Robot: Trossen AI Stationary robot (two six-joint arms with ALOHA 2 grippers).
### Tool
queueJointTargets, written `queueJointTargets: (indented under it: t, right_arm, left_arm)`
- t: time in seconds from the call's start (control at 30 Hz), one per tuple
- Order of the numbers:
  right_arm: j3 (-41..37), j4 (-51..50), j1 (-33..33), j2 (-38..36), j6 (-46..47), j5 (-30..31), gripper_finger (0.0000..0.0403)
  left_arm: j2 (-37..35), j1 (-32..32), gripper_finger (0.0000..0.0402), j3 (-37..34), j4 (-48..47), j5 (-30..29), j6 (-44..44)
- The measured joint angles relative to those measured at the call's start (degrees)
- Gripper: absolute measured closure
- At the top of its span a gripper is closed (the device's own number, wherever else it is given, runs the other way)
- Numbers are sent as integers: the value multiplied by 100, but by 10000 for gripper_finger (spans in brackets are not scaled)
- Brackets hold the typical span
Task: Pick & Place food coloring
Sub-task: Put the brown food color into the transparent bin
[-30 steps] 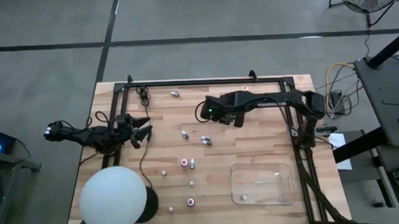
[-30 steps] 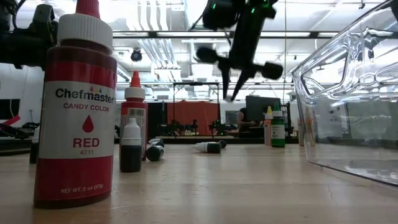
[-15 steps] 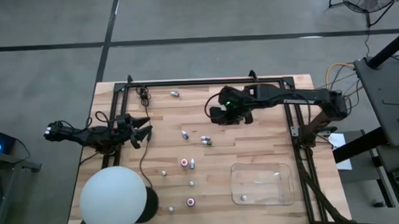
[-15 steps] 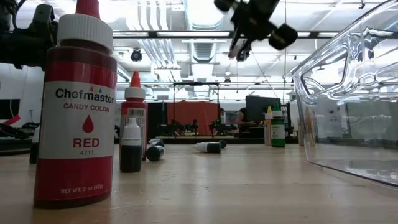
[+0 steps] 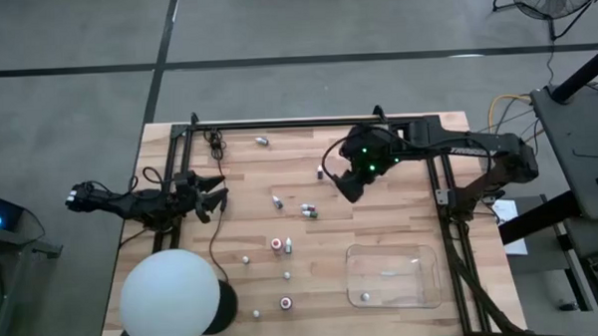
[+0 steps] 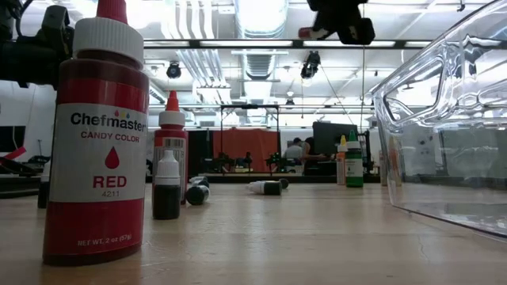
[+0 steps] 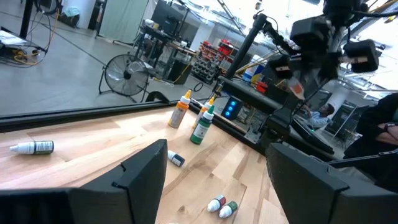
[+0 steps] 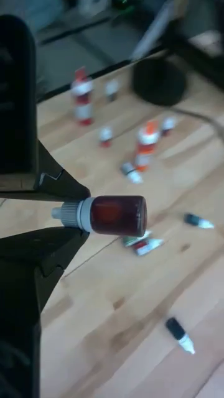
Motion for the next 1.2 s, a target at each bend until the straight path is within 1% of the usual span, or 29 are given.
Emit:
queueJointTargets:
  t: [0.1,0.2,0.3,0.47,0.67,0.8,0.9,1.03,1.13,1.2]
  right_arm:
    - [0,-537,88,-2,-604,-115,354]
    - [0,-1142,224,20,-1103,-104,355]
    - [0,-1600,372,73,-1263,1,355]
    - [0,-1877,700,76,-1348,-19,356]
    - [163,-2385,1090,76,-641,-88,356]
    - [254,-2412,1400,79,103,-514,356]
    - [323,-2418,1624,161,842,-633,356]
    - [306,-2305,1863,298,1918,-1228,356]
    - [256,-2226,2025,421,2447,-1559,356]
    - [237,-2185,2080,480,2564,-1801,356]
  left_arm:
    - [1,0,157,0,0,2,-1]
    - [2,-1,157,1,0,2,-2]
    - [1,0,157,0,0,2,-1]
    - [0,1,157,-1,0,2,0]
    - [1,0,157,1,0,2,-1]
    - [0,1,157,-1,0,2,0]
    - [2,1,157,1,0,2,-2]
    - [1,1,157,1,0,2,-1]
    - [9,-1,157,1,-11,2,0]
    - [13,-1,157,1,-9,4,0]
